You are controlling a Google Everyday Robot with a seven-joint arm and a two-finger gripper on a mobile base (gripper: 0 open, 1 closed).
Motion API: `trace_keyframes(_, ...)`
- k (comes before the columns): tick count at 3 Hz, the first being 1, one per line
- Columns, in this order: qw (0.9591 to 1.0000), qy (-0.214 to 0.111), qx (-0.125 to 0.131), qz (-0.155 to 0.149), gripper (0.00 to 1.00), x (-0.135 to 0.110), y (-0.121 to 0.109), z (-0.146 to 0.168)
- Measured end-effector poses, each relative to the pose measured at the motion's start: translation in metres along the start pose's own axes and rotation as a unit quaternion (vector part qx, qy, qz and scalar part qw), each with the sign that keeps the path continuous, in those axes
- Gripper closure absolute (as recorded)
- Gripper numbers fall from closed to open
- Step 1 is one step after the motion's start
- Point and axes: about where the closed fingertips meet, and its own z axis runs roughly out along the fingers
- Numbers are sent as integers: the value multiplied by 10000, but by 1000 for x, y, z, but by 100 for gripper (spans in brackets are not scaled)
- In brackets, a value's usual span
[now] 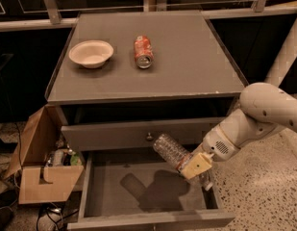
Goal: Place water bottle into middle drawer
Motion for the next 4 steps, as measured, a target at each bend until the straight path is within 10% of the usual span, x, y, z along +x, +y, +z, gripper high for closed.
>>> trace_keyframes(2, 9934, -79, 391, 1079, 100, 15, -39, 69)
trace_keyframes(4, 9926, 105, 476, 1108, 100, 11, -51, 103)
